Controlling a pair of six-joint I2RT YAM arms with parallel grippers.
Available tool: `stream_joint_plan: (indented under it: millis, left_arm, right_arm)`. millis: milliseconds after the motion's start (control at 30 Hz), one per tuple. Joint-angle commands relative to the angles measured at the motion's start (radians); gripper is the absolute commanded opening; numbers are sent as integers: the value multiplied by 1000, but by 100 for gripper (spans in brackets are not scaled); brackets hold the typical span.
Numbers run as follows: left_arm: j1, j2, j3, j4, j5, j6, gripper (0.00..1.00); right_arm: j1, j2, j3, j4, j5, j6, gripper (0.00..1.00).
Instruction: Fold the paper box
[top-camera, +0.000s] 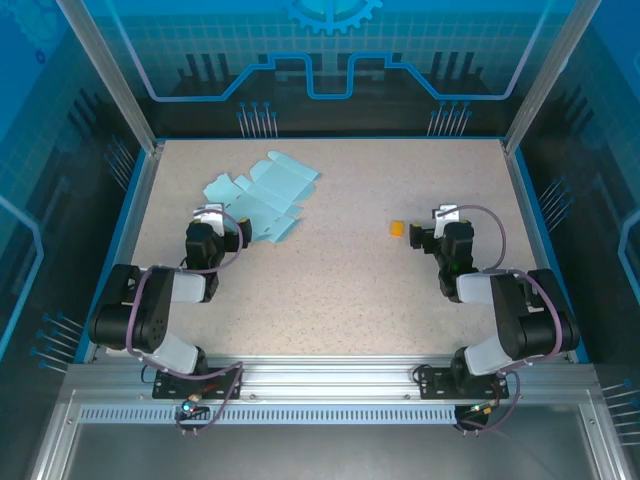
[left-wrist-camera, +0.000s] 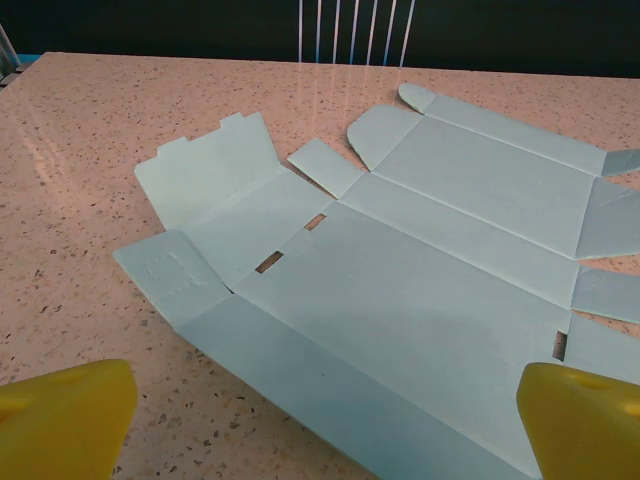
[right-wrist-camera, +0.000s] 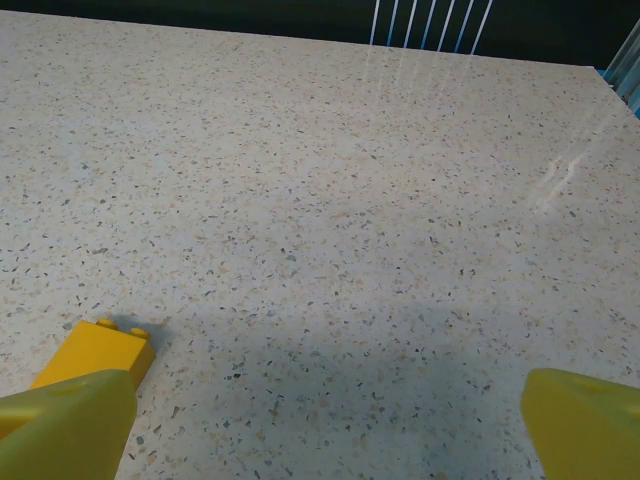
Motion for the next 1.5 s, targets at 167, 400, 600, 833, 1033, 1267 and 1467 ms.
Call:
stream_joint_plan:
  millis: [167,400,600,833,1033,1267,1467]
  left_arm:
    - [-2,5,-11,30,12,12,99]
    - [0,5,-9,29,10,8,99]
    - [4,5,-8,24,10,3,99]
    - [6,5,-7,23,11,2,99]
    - [6,4,-11,29,32,10,99]
    - [6,-116,-6,-76,-4,-3,99]
    - [6,-296,50,-311,-63,-74,99]
  right_arm:
    - [-3,7,13,19,-8,-1,100]
    - [-3,7,13,19,-10,-1,100]
    - [-2,7,13,19,-10,-1,100]
    - [-1,7,13,19,-9,-1,100]
    - [-2,6,11,19,-10,0,100]
    - [4,-20,7,9,38,14,100]
    - [18,-25,13,-1,34,-9,100]
